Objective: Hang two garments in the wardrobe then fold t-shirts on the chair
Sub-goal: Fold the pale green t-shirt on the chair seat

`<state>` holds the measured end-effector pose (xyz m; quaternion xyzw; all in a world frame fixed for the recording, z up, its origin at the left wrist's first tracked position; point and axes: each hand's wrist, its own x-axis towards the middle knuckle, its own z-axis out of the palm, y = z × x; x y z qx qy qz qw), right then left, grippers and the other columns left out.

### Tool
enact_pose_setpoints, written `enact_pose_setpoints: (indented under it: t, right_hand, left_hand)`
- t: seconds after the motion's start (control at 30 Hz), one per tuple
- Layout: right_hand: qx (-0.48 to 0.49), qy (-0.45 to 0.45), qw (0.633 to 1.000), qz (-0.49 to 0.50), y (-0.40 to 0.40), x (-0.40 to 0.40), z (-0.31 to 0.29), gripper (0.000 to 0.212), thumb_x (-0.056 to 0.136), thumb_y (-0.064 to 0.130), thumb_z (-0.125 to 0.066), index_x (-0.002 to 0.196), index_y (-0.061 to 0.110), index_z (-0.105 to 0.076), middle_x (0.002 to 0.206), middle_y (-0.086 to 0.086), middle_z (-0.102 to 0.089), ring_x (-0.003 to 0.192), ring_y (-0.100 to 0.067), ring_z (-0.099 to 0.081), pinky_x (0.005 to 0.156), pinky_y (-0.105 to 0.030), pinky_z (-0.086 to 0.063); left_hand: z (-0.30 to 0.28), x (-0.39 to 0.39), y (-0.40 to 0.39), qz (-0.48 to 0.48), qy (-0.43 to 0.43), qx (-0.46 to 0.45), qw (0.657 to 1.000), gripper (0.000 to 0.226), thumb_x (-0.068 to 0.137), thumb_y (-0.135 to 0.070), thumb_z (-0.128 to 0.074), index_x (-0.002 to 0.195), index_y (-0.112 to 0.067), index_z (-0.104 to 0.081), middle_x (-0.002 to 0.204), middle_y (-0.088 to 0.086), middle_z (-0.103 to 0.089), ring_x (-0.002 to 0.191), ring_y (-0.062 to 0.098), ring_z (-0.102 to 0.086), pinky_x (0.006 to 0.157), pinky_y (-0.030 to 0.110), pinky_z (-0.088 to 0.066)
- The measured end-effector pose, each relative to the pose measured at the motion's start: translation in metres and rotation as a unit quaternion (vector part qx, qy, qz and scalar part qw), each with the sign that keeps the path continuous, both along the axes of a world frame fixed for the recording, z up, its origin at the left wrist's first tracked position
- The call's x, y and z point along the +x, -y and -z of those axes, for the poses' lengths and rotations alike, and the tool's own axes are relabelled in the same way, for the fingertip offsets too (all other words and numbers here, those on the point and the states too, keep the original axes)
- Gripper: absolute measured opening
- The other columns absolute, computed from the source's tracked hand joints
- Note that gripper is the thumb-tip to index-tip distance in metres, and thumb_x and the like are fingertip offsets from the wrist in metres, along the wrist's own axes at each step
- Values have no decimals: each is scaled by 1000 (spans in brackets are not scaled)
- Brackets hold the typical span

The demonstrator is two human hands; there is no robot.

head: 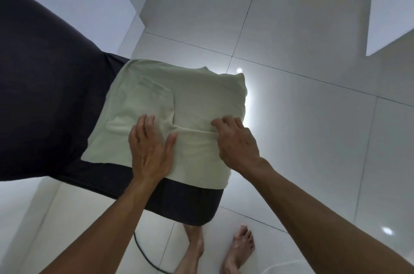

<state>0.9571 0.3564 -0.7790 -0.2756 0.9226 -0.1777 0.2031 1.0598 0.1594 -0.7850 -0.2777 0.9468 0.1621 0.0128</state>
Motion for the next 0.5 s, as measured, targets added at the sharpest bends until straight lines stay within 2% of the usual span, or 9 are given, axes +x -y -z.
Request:
enact_pose_setpoints:
  t: [0.13,0.2,0.27,0.33,0.4,0.5]
  right_hand:
    - [-43,-40,996,-73,43,16,-1,52,90,14,-60,139,28,-50,136,-3,-50,118,-27,-50,89,-42,-46]
    - [-29,-40,996,-80,63,14,1,48,94,23,-57,140,31,-48,135,-1,-49,117,-26,-48,88,-42,-45]
    - [7,-51,997,-62,80,7,2,39,94,27,-53,133,30,-51,126,-2,-48,111,-26,-47,81,-41,-44]
    - [30,-48,998,5,95,-1,-1,28,96,31,-49,122,23,-54,117,-3,-50,105,-26,-50,77,-40,-44]
    - [29,-20,997,67,111,-10,-5,32,98,40,-46,122,18,-49,117,-5,-51,106,-27,-51,79,-41,-46]
    - [21,21,997,74,134,-25,-9,49,94,46,-55,133,20,-40,126,-7,-47,116,-29,-47,86,-43,-45]
  left_hand:
    - [4,13,19,-45,-1,21,999,55,101,-43,-43,142,-7,-36,150,18,-33,134,39,-36,108,55,-37]
    - [4,16,36,-38,34,14,999,56,99,-46,-47,144,-15,-36,151,13,-31,134,37,-35,101,59,-43]
    - [2,16,54,-31,84,6,996,65,95,-58,-47,147,-24,-31,154,8,-25,135,35,-32,97,60,-44]
    - [0,15,68,-43,118,19,992,78,87,-71,-48,150,-30,-24,156,4,-19,135,34,-27,97,60,-44]
    - [-4,12,79,-60,126,44,989,93,77,-81,-52,150,-35,-19,156,0,-13,134,33,-25,96,59,-45]
    - [-11,6,91,-69,116,69,988,110,61,-87,-63,149,-40,-16,154,-6,-9,133,29,-25,92,56,-49]
